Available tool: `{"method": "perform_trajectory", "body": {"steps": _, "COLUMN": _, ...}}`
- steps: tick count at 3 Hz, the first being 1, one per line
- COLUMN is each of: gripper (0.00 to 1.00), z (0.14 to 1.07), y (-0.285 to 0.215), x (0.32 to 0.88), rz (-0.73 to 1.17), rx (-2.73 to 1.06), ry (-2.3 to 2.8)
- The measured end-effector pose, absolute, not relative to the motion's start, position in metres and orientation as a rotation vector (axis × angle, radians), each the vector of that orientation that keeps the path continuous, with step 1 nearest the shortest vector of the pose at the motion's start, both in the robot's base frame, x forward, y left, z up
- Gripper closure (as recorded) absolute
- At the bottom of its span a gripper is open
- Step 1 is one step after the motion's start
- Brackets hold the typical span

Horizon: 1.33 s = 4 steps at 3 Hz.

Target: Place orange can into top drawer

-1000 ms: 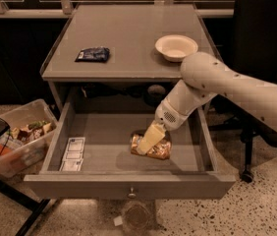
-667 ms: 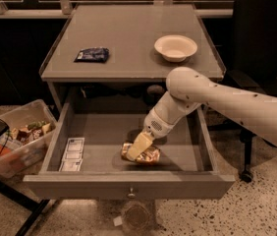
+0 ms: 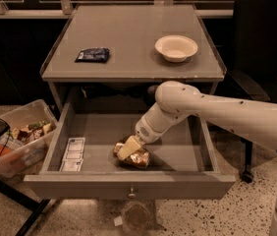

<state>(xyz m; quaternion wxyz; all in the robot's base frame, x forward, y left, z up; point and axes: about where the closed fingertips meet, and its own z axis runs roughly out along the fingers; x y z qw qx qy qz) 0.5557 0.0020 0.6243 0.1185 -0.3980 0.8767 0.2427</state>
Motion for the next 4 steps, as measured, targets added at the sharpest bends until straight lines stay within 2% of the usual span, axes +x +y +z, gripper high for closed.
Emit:
{"method": "perform_trajectory", "body": {"steps": 3, "gripper": 0.12, "z": 0.646, "y": -0.001, "x": 0.557, "rz": 0.663, "rx": -1.069, "ry": 2.519}}
{"method": "perform_trajectory", "body": {"steps": 4, "gripper": 0.00, "z": 0.646, "y": -0.001, "x": 0.557, "rz": 0.663, "rx": -1.069, "ry": 2.519}}
